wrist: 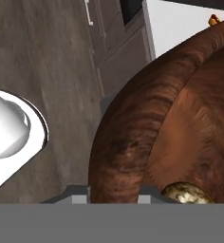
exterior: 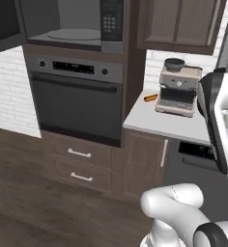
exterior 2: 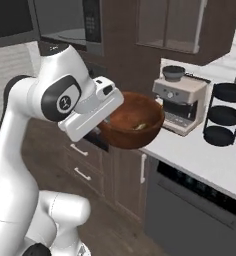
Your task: Pick the mushroom from the sink and place it in the bowl. Then pick the bowl and place it in the microwave. Then close the microwave door and press the start button.
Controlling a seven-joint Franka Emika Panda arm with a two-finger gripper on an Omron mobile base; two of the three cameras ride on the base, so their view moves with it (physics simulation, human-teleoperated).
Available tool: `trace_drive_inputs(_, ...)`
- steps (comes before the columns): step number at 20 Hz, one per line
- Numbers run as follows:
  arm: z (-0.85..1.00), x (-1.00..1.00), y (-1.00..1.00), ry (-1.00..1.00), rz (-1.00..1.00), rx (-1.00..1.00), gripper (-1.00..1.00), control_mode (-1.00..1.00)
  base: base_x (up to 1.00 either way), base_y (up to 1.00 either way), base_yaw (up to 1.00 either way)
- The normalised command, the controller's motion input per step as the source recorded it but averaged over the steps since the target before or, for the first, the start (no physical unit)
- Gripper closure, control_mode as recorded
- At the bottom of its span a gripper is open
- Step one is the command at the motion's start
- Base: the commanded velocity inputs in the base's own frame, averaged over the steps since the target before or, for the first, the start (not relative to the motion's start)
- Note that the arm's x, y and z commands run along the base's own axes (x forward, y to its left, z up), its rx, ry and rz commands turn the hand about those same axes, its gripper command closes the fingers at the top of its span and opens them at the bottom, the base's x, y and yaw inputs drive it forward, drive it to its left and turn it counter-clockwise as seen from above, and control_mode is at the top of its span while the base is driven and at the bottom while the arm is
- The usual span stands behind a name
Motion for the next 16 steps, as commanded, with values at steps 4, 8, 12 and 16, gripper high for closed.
trace_drive_inputs(4, 0.0, 0.0, 0.0, 0.0, 0.0, 0.0, 1.0, 1.0, 0.66, 1.0, -0.32)
trace_drive_inputs(8, 0.0, 0.0, 0.0, 0.0, 0.0, 0.0, 1.0, 1.0, 0.69, 1.0, -0.27)
trace_drive_inputs(12, 0.0, 0.0, 0.0, 0.0, 0.0, 0.0, 1.0, 1.0, 0.89, 1.0, -0.24)
trace_drive_inputs(16, 0.0, 0.0, 0.0, 0.0, 0.0, 0.0, 1.0, 1.0, 1.0, 1.0, -0.19)
